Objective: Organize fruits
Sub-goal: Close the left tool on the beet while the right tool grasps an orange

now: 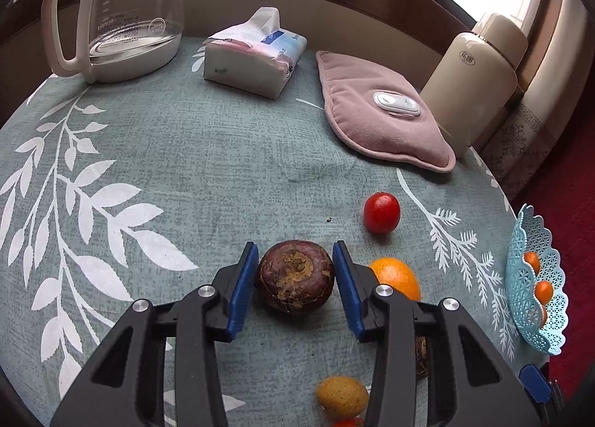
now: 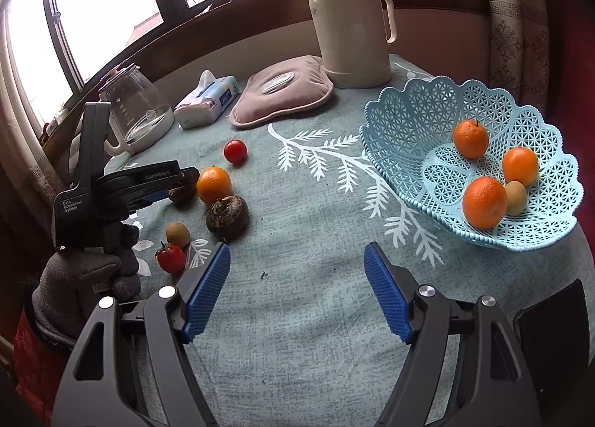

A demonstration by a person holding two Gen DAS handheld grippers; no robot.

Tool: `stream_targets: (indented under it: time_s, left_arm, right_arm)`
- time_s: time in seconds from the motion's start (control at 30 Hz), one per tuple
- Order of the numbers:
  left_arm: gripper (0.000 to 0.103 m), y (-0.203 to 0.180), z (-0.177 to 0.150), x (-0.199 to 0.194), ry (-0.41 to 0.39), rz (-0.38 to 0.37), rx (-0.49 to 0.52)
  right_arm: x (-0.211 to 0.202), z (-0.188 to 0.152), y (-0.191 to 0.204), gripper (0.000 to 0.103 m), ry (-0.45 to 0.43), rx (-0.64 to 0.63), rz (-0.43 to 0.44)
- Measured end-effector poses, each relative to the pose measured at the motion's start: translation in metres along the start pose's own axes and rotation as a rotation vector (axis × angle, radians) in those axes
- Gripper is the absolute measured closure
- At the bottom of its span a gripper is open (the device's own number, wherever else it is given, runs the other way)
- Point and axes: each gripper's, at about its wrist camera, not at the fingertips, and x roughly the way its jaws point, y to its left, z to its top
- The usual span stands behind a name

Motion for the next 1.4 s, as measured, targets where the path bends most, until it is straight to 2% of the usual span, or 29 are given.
stream_targets:
  time_s: [0.27, 0.5, 0.7, 0.9, 1.13, 1.2, 1.4]
  left_arm:
    - [0.061, 0.015, 0.009, -0.033, -0.128, 0.084, -0.033]
    - [0.061, 0.029, 0.014, -0.057, -0.219, 0.132, -0.066]
    - [0.061, 0.04, 0.013, -0.055, -0.214, 0.143, -0.113]
    - [0.061, 0.052, 0.012, -0.057, -0.219, 0.153, -0.15]
    - [0.061, 0.057, 0.011, -0.055, -0.214, 0.156, -0.169]
    - [0.061, 0.057, 0.011, -0.054, -0.211, 0.156, -0.168]
    - [0.061, 0.06, 0.011, -0.052, -0.206, 0.151, -0.179]
  right_arm:
    - [0.009, 0.003, 0.01, 0.027, 0.027, -0.014, 0.01]
    - [0.023, 0.023, 0.027, 0.027, 0.047, -0.029, 0.042]
    - [0.045, 0.044, 0.056, 0.027, 0.064, -0.102, 0.051]
    - [0.089, 0.058, 0.084, 0.027, 0.122, -0.182, 0.056]
    - [0.13, 0.064, 0.095, 0.027, 0.185, -0.209, 0.038]
    - [0.137, 0.065, 0.094, 0.029, 0.198, -0.211, 0.03]
    - [0.149, 0.065, 0.095, 0.043, 0.206, -0.249, 0.004]
